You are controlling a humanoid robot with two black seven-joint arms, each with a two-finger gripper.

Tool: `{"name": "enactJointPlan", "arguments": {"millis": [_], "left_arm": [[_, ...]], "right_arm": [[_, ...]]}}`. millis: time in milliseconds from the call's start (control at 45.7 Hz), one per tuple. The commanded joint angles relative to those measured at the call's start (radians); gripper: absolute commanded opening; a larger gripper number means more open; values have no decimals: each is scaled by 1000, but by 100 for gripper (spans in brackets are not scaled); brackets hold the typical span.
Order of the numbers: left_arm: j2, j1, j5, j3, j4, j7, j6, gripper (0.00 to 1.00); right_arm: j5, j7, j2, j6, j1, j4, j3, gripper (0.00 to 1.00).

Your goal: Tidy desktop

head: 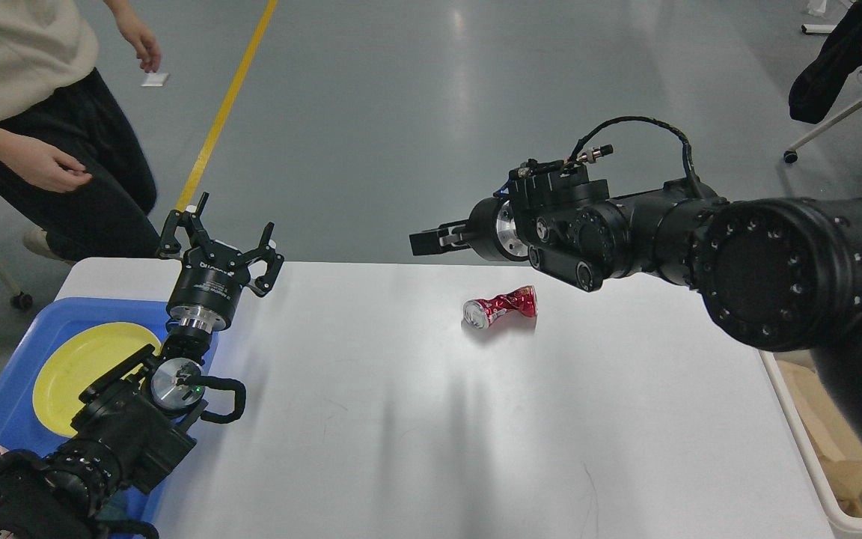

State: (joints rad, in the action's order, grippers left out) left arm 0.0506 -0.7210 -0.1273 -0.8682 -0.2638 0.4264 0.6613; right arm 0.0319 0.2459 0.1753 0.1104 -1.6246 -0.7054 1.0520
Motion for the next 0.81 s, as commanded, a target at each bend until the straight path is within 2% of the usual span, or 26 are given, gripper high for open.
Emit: {"name": "enactJointPlan", "arguments": {"millis": [0, 197, 372, 612, 787], "left_arm": [[0, 0, 0, 0, 0, 0, 0, 97], [0, 0, 0, 0, 0, 0, 0, 97], [0, 0, 0, 0, 0, 0, 0, 97], [0, 0, 0, 0, 0, 0, 0, 97], [0, 0, 0, 0, 0, 0, 0, 97]], "right_arm": [[-260, -14, -2, 12, -1, 4, -46, 100], [-547, -99, -11, 2, 22, -5, -72, 100], [-626, -103, -11, -26, 57, 6, -124, 100], [-659, -100, -69, -100, 158, 12, -311, 100], [-659, -100, -94, -109, 219, 58, -329, 100]]}}
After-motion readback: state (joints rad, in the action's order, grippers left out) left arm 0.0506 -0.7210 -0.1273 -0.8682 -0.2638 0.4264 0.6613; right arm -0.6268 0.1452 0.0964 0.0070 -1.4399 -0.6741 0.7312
